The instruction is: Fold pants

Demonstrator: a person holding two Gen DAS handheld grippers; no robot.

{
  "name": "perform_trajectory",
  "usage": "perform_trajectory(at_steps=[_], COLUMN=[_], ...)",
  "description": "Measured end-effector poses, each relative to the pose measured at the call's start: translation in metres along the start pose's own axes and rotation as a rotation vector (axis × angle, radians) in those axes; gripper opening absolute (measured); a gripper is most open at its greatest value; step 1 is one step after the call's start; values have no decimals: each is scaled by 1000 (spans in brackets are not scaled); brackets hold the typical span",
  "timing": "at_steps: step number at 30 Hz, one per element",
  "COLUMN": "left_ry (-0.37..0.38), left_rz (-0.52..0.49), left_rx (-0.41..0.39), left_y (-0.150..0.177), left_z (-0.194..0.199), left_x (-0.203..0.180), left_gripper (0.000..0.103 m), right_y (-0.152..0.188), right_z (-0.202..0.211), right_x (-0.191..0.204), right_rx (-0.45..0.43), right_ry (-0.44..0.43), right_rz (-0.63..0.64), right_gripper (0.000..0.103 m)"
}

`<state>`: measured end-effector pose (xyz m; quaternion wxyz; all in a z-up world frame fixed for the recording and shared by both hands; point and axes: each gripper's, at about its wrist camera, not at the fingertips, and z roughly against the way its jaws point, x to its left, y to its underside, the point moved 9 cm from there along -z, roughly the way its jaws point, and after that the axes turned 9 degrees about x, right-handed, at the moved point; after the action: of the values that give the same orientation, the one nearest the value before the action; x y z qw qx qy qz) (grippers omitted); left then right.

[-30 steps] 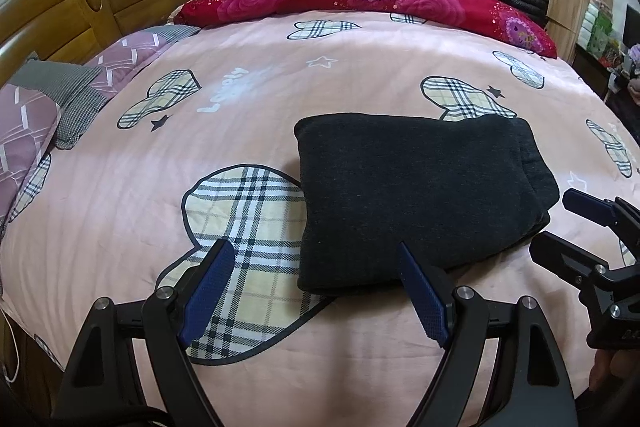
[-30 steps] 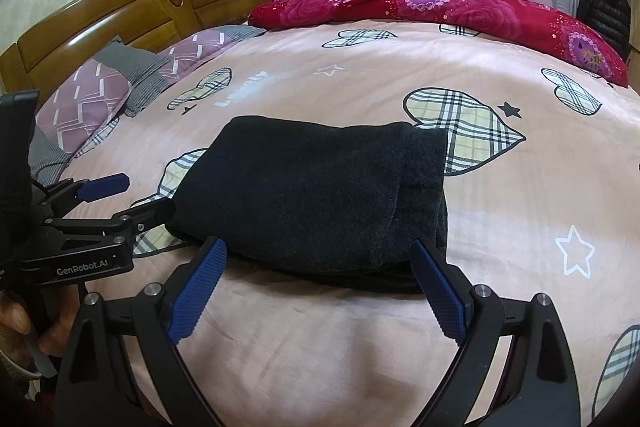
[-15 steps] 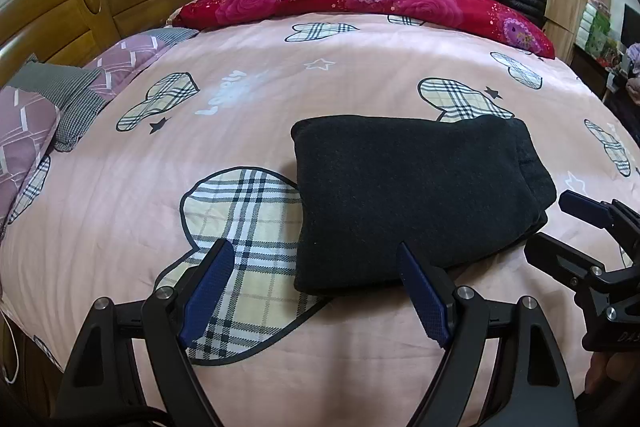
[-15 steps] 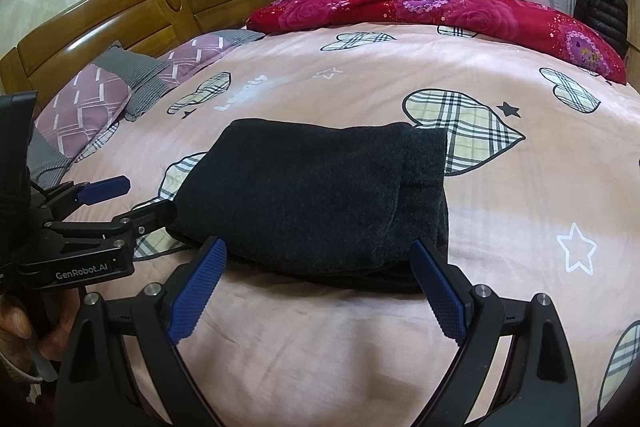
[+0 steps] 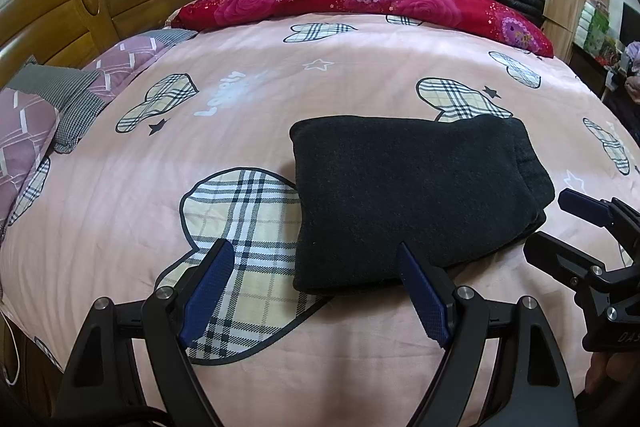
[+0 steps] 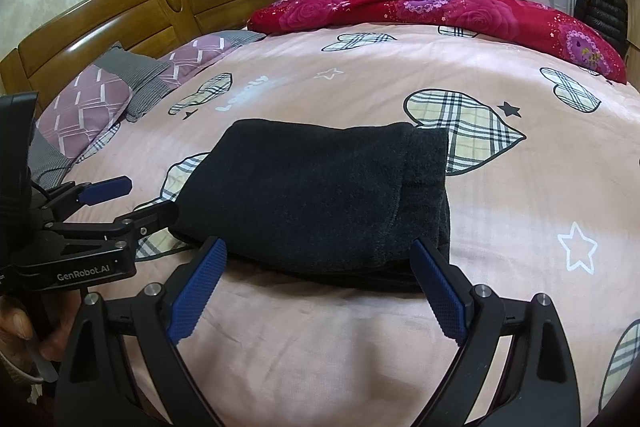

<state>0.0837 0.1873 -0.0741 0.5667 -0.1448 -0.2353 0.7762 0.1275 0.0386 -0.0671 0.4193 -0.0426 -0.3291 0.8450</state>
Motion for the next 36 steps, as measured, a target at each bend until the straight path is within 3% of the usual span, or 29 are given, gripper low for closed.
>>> perform_trajectory(at_steps=[36], left_ry=[4], left_rz=[-10], left_rx=[-23], left_y=[-8], left_z=[8], left_x=[-3], left_gripper=[84], right_y=[-7], right_z=[10], right_x=[8], right_rx=[-32], right_ry=[-12], right_rz=[1], right_gripper=[93])
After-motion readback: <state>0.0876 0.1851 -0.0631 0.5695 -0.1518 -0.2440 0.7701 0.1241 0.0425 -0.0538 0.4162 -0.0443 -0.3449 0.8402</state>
